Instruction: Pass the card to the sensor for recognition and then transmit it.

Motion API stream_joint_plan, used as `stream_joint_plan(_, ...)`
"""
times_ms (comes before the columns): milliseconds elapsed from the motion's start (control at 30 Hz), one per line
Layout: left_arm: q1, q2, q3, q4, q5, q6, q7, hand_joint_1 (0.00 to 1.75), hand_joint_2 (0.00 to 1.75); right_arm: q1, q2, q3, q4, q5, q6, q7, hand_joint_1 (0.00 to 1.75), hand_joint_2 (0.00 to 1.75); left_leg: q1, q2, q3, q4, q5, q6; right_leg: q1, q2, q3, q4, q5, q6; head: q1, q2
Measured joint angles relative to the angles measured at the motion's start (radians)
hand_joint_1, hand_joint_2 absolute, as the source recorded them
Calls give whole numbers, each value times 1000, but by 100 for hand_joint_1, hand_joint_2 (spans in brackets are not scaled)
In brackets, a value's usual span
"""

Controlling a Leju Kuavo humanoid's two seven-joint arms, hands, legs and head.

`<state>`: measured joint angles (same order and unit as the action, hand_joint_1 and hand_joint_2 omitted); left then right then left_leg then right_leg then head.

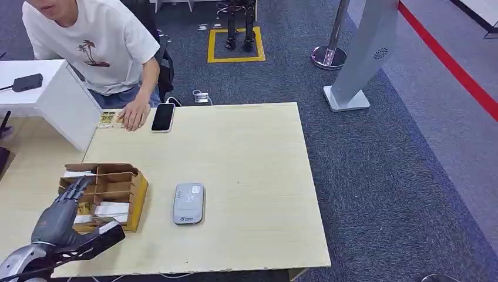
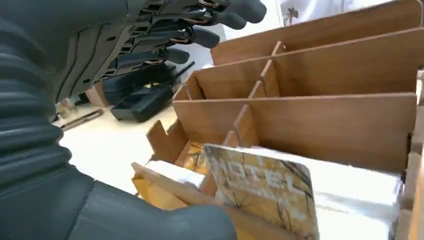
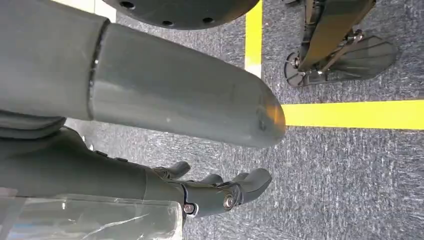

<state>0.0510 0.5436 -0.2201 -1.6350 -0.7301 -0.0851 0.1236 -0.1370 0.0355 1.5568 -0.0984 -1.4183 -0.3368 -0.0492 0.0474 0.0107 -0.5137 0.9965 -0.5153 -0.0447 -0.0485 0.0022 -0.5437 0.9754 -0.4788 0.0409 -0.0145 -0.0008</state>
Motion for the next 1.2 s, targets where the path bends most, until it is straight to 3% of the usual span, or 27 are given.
stream_joint_plan(300, 37, 52, 26, -24, 73, -75, -2, 0, 175, 1, 0, 0, 0, -10, -1, -6, 0, 0, 0, 0, 0, 0, 0, 0, 0, 0, 0, 0, 0, 0, 0, 0)
stream_joint_plan(333, 38, 60, 30, -27, 79, -82, 0, 49, 175, 1, 0, 0, 0, -10, -1, -6, 0, 0, 0, 0, 0, 0, 0, 0, 0, 0, 0, 0, 0, 0, 0, 0)
stream_joint_plan(367, 40, 69, 32, -31, 83, -89, 0, 175, 175, 1, 0, 0, 0, -10, -1, -6, 0, 0, 0, 0, 0, 0, 0, 0, 0, 0, 0, 0, 0, 0, 1, 0)
stream_joint_plan(633, 47, 132, 63, -55, 114, -122, 11, 175, 175, 2, 0, 0, 0, -13, -2, -6, 0, 0, 0, 0, 0, 0, 0, 0, 0, 0, 0, 0, 0, 0, 1, 0)
stream_joint_plan(1000, 55, 146, 77, -68, 113, -122, 12, 175, 175, 2, 0, 0, 0, -15, 0, -6, 0, 0, 0, 0, 0, 0, 0, 0, 0, 0, 0, 0, 0, 0, 0, 0)
stream_joint_plan(1033, 55, 147, 78, -69, 113, -121, 12, 147, 175, 2, 0, 0, 0, -14, 0, -6, 0, 0, 0, 0, 0, 0, 0, 0, 0, 0, 0, 0, 0, 0, 0, 0)
stream_joint_plan(1100, 56, 147, 79, -69, 114, -119, 13, 0, 175, 1, 0, 0, 0, -15, 0, -6, 0, 0, 0, 0, 0, 0, 0, 0, 0, 0, 0, 0, 0, 0, 0, 0)
stream_joint_plan(1167, 56, 148, 80, -72, 114, -117, 13, 0, 175, 1, 0, 0, 0, -16, 1, -6, 0, 0, 0, 0, 0, 0, 0, 0, 0, 0, 0, 0, 0, 0, 1, 0)
stream_joint_plan(1200, 56, 148, 80, -74, 114, -116, 13, 0, 0, 1, 0, 0, 0, -16, 1, -6, 0, 0, 0, 0, 0, 0, 0, 0, 0, 0, 0, 0, 0, 0, 0, 0)
